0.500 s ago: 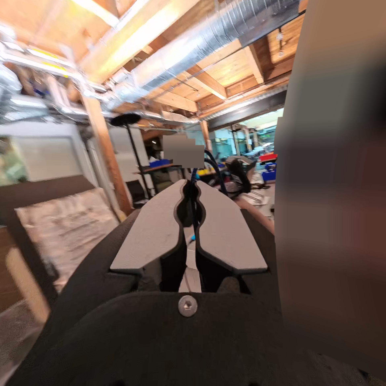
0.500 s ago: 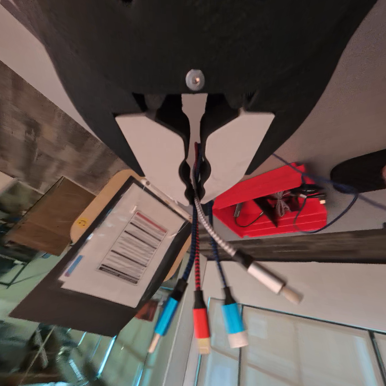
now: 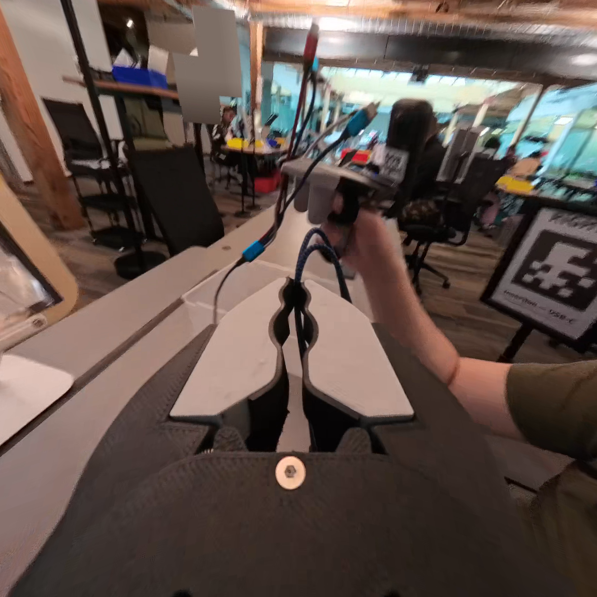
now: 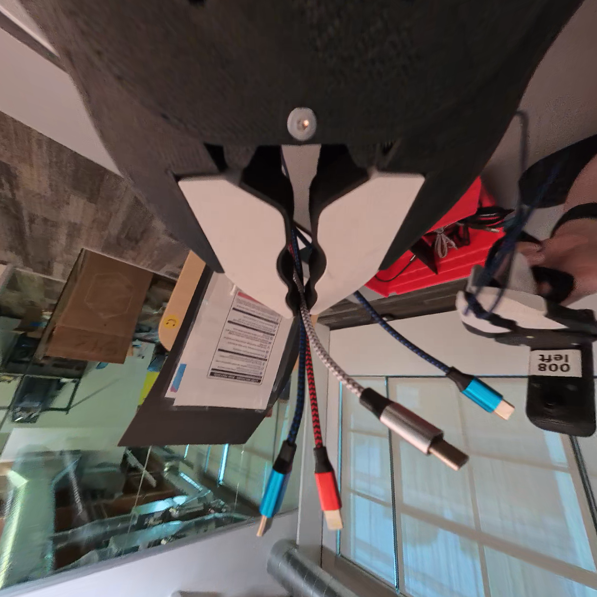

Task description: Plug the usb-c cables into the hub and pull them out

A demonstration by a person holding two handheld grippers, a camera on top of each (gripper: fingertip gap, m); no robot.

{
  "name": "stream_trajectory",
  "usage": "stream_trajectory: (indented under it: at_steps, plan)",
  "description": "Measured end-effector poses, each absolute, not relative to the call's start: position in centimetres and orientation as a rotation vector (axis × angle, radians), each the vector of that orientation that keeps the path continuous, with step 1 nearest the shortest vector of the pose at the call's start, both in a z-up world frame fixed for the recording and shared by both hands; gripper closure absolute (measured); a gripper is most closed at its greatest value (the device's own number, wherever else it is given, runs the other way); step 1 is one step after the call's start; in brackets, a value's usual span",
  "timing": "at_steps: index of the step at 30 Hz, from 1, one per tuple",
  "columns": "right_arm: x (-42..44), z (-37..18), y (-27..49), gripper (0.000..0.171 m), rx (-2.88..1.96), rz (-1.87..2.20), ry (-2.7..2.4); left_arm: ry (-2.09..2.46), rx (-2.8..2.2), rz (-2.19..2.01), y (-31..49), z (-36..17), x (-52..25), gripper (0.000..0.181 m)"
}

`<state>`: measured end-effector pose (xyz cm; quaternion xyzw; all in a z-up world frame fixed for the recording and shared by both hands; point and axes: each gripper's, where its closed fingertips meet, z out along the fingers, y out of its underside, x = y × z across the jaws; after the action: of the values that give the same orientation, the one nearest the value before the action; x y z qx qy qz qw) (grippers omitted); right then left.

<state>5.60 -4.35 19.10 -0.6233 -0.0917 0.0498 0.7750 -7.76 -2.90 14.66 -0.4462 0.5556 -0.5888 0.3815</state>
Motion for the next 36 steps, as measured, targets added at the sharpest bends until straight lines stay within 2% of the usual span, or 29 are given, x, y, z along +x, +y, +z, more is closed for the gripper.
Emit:
stream_trajectory:
  at_steps: [6,9,14,15,18,21,26,33,36]
  plan:
    - [5.2,12.6,0.6,0.167,-1.636,0.047,-0.294,1.508,-1.341,-0.805,2.0,6.5,-3.8,0.179]
    - [3.3,9.2,3.2,0.166,-1.756,0.061,-0.364,1.632,-1.490,-0.693,2.0,1.4,-2.5,0.179]
    - [1.1,4.8,5.6,0.166,-1.894,0.096,-0.422,1.705,-1.675,-0.723,2.6,-2.2,-1.8,0.100]
    - [1.0,4.0,5.9,0.165,-1.923,0.087,-0.437,1.702,-1.701,-0.728,2.9,-2.3,-2.0,0.096]
    - [0.6,1.3,6.2,0.165,-2.037,0.076,-0.494,1.716,-1.753,-0.751,3.8,-1.5,-3.3,0.097]
    - [0.6,-1.8,5.9,0.165,-2.186,0.065,-0.562,1.796,-1.796,-0.711,4.5,-1.0,-6.0,0.116]
    - [-1.3,-7.2,3.9,0.164,-2.408,0.158,-0.800,1.792,-1.793,-0.601,6.7,1.4,-10.3,0.129]
    - [-4.9,-12.2,0.9,0.159,-2.604,0.423,-1.009,1.700,-1.765,-0.525,9.4,3.4,-12.9,0.130]
    - [-4.3,-15.4,-1.1,0.159,-2.760,0.372,-1.154,1.659,-1.769,-0.548,10.4,4.5,-14.3,0.131]
